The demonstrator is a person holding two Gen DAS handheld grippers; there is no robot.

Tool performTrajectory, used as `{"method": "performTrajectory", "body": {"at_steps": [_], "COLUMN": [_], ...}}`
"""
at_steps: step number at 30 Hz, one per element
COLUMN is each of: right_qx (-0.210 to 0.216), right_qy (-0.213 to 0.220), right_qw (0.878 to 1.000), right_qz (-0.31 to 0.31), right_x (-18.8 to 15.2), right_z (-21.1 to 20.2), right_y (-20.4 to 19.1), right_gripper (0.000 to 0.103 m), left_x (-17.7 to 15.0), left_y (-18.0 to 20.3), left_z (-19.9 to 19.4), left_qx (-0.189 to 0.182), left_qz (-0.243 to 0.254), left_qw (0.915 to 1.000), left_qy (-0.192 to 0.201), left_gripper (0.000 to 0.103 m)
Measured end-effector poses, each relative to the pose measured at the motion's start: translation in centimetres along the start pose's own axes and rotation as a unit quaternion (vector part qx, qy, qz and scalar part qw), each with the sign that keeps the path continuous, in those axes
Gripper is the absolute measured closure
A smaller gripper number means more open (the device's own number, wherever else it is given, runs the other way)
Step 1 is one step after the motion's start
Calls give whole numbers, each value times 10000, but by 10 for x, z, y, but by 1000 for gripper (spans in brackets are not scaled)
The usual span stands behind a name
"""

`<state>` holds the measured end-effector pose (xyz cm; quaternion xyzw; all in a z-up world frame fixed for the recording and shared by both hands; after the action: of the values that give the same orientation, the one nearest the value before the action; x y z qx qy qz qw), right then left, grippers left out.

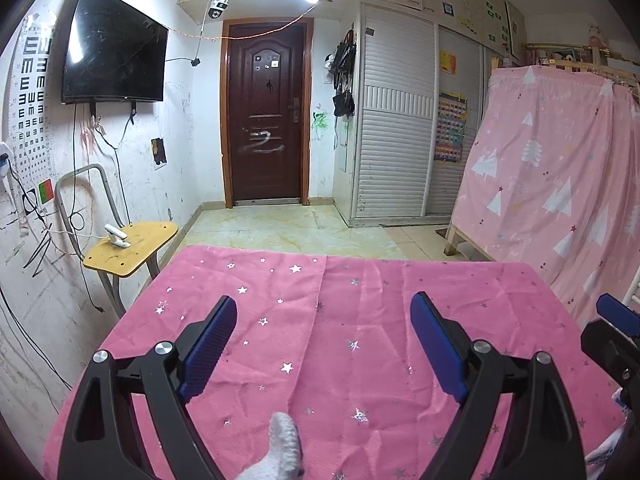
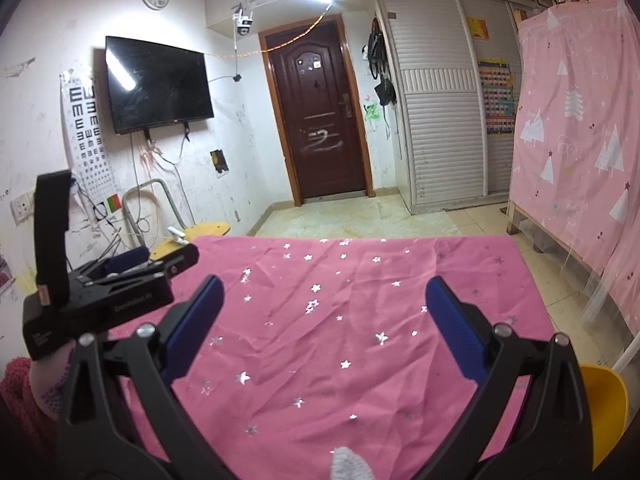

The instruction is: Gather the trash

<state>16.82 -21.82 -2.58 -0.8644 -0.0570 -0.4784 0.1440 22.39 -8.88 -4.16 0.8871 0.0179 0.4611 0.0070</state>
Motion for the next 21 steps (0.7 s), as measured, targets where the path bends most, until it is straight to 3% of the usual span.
{"method": "performTrajectory", "body": {"at_steps": [21], "right_qx": [7], "right_qy": [-7], "right_qw": [10000], "right_qz": [-13], "right_x": [-3], "right_z": [5], "right_y": [-5], "right_gripper": [6], "left_x": [-7], "left_y": [-6], "left_z": [9], "left_qx": [8], "left_qz": [-36], "left_qw": [10000], "left_qy": [-68], "left_gripper": [23]}}
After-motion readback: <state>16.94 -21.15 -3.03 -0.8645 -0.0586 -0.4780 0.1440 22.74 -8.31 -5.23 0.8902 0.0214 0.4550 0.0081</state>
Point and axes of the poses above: each gripper's, at about its wrist camera, not at the fingertips, and z roughly the way its jaws point, y to its right, x to its top, the point moved 6 cm from there along z, roughly the way its jaws point, and after that the axes turned 8 degrees about -y, right-handed, at the moved point
